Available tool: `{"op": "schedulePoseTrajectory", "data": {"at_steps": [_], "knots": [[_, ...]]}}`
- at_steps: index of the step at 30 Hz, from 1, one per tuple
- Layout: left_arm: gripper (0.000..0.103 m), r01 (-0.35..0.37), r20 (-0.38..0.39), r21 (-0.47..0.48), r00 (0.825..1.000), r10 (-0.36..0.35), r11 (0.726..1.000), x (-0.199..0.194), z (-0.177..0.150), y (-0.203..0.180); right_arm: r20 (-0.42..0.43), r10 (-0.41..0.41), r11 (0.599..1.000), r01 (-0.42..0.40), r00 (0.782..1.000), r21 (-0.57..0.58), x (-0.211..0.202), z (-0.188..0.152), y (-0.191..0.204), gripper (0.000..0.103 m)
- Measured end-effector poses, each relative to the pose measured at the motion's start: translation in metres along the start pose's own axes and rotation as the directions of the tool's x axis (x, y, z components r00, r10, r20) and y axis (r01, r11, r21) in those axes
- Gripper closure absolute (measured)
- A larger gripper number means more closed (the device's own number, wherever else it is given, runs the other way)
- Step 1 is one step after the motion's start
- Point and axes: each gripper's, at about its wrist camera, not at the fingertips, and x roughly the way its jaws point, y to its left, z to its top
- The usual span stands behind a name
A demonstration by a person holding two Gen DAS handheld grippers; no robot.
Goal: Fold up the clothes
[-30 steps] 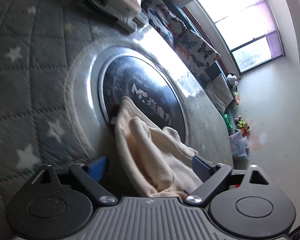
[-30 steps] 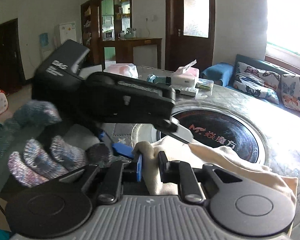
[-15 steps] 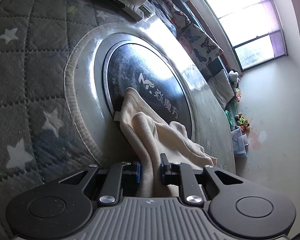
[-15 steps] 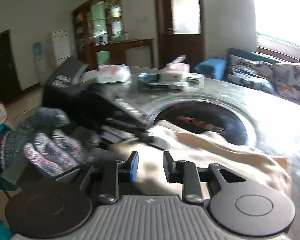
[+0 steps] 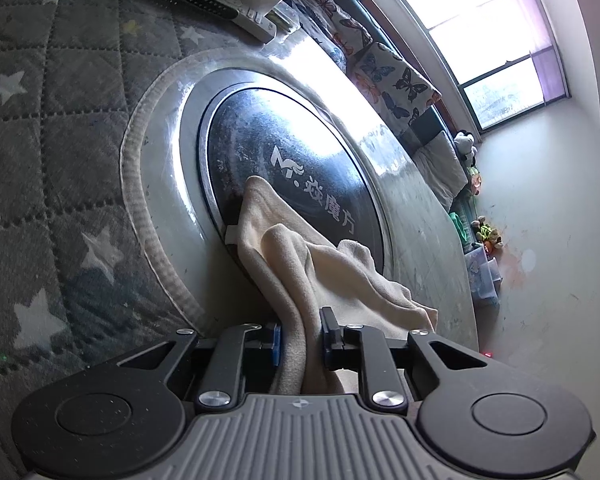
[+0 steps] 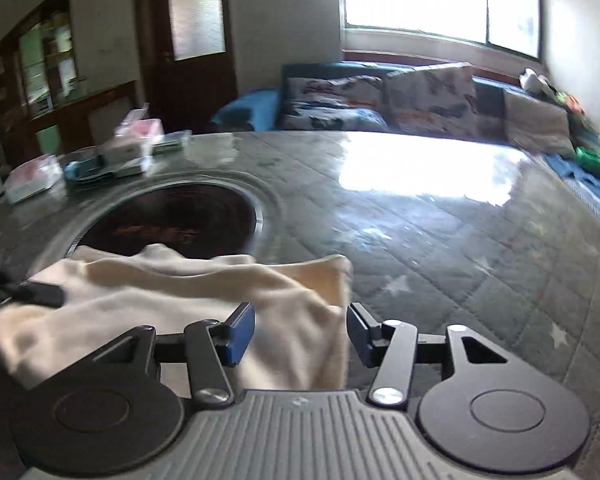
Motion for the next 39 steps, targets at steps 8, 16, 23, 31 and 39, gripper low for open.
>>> {"op": "schedulePoseTrajectory", "data": {"at_steps": [8, 16, 23, 31, 39], "knots": [[0.083, -0.013, 0.003, 0.043, 1.0, 0.013, 0.999, 0.001, -0.001, -0.004, -0.016, 0.057, 0.99, -0.054, 0.998, 0.128, 0.015, -0.003, -0.017, 0.061], [0.083, -0.05, 0.014, 0.105, 0.999, 0.049, 0.993, 0.001, -0.003, -0.012, -0.006, 0.066, 0.988, -0.065, 0.998, 0.138, 0.009, -0.001, -0.013, 0.085], [0.086, -0.096, 0.046, 0.205, 0.995, 0.089, 0.974, -0.003, -0.004, -0.029, 0.046, 0.061, 0.99, -0.066, 0.997, 0.126, -0.012, 0.004, -0.008, 0.09], [0.087, -0.075, 0.056, 0.301, 0.997, 0.06, 0.951, -0.001, -0.006, -0.065, 0.126, 0.034, 0.994, -0.046, 0.992, 0.094, -0.043, 0.017, -0.014, 0.092], [0.087, -0.037, 0.017, 0.373, 0.999, 0.032, 0.927, 0.035, -0.014, -0.114, 0.178, -0.067, 0.992, 0.047, 0.982, 0.118, -0.069, 0.026, -0.046, 0.092]]}}
